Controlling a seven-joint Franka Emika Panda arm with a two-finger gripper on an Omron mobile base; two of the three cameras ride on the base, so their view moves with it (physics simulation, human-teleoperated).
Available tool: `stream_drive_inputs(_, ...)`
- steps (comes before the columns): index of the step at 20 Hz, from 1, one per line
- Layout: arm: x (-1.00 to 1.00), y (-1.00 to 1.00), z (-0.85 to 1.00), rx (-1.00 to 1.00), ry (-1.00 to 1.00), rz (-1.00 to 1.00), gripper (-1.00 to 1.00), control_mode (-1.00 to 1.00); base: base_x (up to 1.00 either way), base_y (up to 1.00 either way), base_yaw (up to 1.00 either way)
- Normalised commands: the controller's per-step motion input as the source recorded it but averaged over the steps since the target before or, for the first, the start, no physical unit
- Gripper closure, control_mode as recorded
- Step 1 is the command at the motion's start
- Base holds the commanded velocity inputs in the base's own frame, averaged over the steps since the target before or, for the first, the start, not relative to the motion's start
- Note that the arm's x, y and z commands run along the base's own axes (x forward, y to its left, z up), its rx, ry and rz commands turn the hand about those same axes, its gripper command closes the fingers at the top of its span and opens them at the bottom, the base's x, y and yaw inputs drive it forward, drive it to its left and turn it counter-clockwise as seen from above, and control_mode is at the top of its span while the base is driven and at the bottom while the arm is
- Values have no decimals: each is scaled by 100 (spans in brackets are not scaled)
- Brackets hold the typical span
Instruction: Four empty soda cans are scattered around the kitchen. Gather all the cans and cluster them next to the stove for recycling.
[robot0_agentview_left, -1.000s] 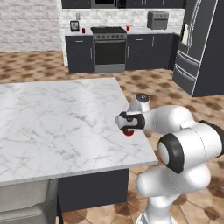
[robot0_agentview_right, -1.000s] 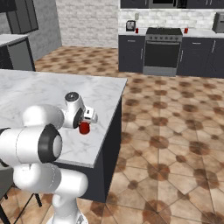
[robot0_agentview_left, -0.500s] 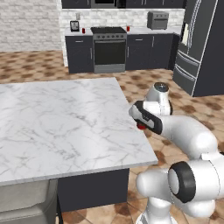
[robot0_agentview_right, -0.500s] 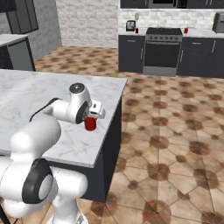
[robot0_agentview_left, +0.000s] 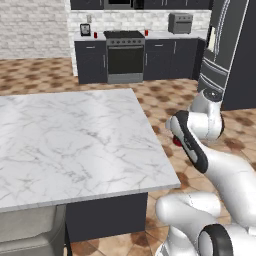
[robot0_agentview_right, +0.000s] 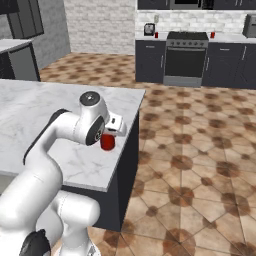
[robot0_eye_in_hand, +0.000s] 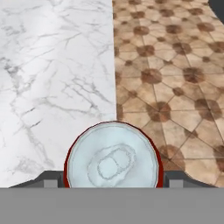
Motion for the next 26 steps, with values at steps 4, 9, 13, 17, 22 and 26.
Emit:
stream_drive_inputs(4,-80,-40,39,1,-10,0,100,-100,0,0,0)
stream_drive_inputs(9,-87,-31,32,0,-8,0,100,-100,0,0,0)
stream_drive_inputs(13,-88,-16,28,0,-5,0,100,-100,0,0,0)
stream_drive_inputs(17,-90,-6,33,0,-6,-4,100,-100,0,0,0)
stream_drive_inputs(22,-86,-2,28,0,-1,-7,100,-100,0,0,0)
stream_drive_inputs(26,-74,0,28,-1,-1,-9,100,-100,0,0,0)
